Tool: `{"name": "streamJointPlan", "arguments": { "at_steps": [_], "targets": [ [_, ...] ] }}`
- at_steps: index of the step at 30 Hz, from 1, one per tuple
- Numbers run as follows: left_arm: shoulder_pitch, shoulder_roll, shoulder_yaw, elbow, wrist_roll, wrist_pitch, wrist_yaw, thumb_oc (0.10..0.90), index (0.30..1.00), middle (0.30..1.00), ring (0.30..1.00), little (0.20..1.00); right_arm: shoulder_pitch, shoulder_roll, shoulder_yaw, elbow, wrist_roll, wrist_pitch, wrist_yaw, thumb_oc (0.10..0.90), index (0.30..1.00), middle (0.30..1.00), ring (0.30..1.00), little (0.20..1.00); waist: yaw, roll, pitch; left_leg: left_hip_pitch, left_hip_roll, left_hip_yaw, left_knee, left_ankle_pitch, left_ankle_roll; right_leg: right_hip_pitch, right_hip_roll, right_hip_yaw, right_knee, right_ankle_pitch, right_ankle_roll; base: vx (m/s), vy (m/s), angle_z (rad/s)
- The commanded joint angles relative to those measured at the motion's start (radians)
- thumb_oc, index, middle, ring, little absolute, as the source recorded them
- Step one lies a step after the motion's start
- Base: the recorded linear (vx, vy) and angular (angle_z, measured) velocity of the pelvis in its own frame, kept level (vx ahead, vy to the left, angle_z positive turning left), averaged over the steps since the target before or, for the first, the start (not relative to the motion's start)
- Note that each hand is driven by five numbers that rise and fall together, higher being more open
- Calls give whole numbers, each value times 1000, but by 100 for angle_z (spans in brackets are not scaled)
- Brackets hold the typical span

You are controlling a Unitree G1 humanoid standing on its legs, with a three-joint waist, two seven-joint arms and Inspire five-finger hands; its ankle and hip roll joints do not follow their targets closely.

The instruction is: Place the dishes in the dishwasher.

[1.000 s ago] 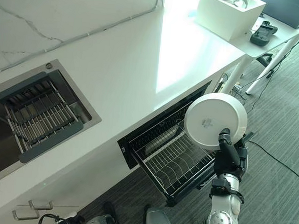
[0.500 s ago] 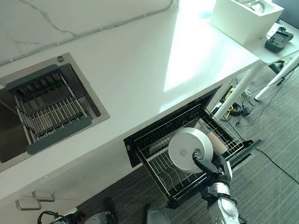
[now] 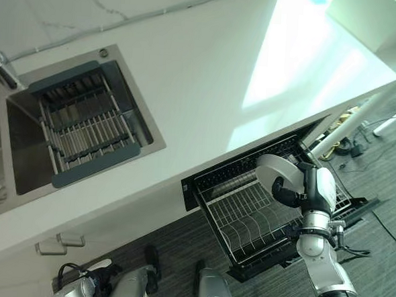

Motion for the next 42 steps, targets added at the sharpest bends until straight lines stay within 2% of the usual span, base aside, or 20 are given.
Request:
{"name": "streamJointPlan", "arguments": {
  "at_steps": [1,3,7,9,11,14,19,23,26,31,32,36,37,39,41,42],
  "targets": [
    [-21,-31,10,-13,6,-29,-2,800,900,900,900,900,-93,-79,-40,-23,-66,-51,-128,400,300,300,300,300,-2,-17,-37,-10,24,-111,125,-166,-61,95,-34,-10,-124,29,88,0,0,0],
    [-36,-23,0,-6,3,-49,2,800,900,900,900,900,-150,-80,-5,36,-20,-39,-144,400,300,300,300,300,9,-8,-22,-18,13,-122,125,-168,-57,87,-37,-14,-124,32,86,-72,48,5],
    [-63,-14,-24,-26,20,-66,25,800,900,900,900,900,-207,-60,28,112,-39,-36,-217,400,300,300,300,300,19,15,8,-27,-2,-143,125,-167,-49,90,-34,-29,-124,30,75,-48,41,14],
    [-76,-2,-40,-36,31,-98,42,800,900,900,900,900,-234,-52,43,161,-51,-64,-301,400,300,300,300,300,26,30,26,-30,-13,-154,125,-167,-42,92,-34,-37,-124,34,68,-30,43,16],
    [-84,10,-54,-48,22,-119,54,800,900,900,900,900,-259,-54,51,182,-84,-81,-334,400,300,300,300,300,27,43,41,-33,-20,-166,125,-164,-38,88,-32,-37,-124,39,64,-31,62,19],
    [-98,26,-63,-93,29,-157,78,800,900,900,900,900,-274,-66,62,202,-163,-107,-434,400,300,300,300,300,30,63,73,-48,-38,-172,125,-151,-28,32,-46,-33,-43,19,55,-100,73,6],
    [-104,37,-64,-118,-14,-188,102,800,900,900,900,900,-281,-83,49,250,-155,-133,-525,400,300,300,300,300,28,80,107,-66,-61,-176,125,-136,-19,-31,-50,-25,42,-7,43,-57,13,6],
    [-100,45,-64,-139,-27,-214,122,800,900,900,900,900,-301,-86,66,278,-220,-154,-618,400,300,300,300,300,32,96,130,-84,-67,-177,125,-124,-16,-67,-47,-20,82,-20,35,-62,0,-1],
    [-95,42,-54,-125,-29,-233,139,800,900,900,900,900,-336,-96,77,288,-263,-132,-727,400,300,300,300,300,36,104,142,-104,-67,-177,125,-113,-16,-98,-43,-17,107,-29,32,-68,-17,-8],
    [-87,37,-52,-115,-29,-247,159,800,900,900,900,900,-339,-108,63,297,-288,-92,-825,400,300,300,300,300,35,109,142,-119,-66,-174,125,-110,-16,-120,-39,-10,115,-33,32,-32,-4,-6],
    [-83,36,-52,-112,-28,-253,167,800,900,900,900,900,-334,-109,62,298,-282,-81,-838,400,300,300,300,300,33,104,142,-115,-71,-174,125,-116,-16,-120,-43,-7,122,-44,33,-25,1,-3],
    [-79,35,-49,-117,-24,-268,174,800,900,900,900,900,-305,-93,92,307,-346,-77,-816,400,300,300,300,300,29,115,142,-123,-67,-174,125,-112,-16,-131,-38,-2,122,-39,31,2,9,0],
    [-78,32,-47,-111,-25,-273,176,800,900,900,900,900,-302,-83,119,315,-370,-67,-807,400,300,300,300,300,29,118,142,-127,-68,-172,125,-111,-16,-134,-39,0,120,-38,30,-16,43,-3],
    [-79,33,-51,-102,-29,-285,183,800,900,900,900,900,-315,-61,183,362,-339,-62,-765,400,300,300,300,300,32,117,142,-132,-73,-169,125,-114,-15,-144,-49,0,129,-48,30,-41,36,-7],
    [-93,28,-60,-101,-40,-280,188,800,900,900,900,900,-350,-34,233,410,-306,-78,-687,400,300,300,300,300,41,125,142,-147,-72,-167,125,-111,-13,-159,-51,-7,130,-42,27,-55,33,1],
    [-100,27,-65,-104,-51,-269,181,800,900,900,900,900,-381,-8,275,432,-244,-107,-551,400,300,300,300,300,47,123,142,-146,-79,-166,125,-114,-13,-157,-58,-10,137,-51,26,-14,23,3]
  ]
}}
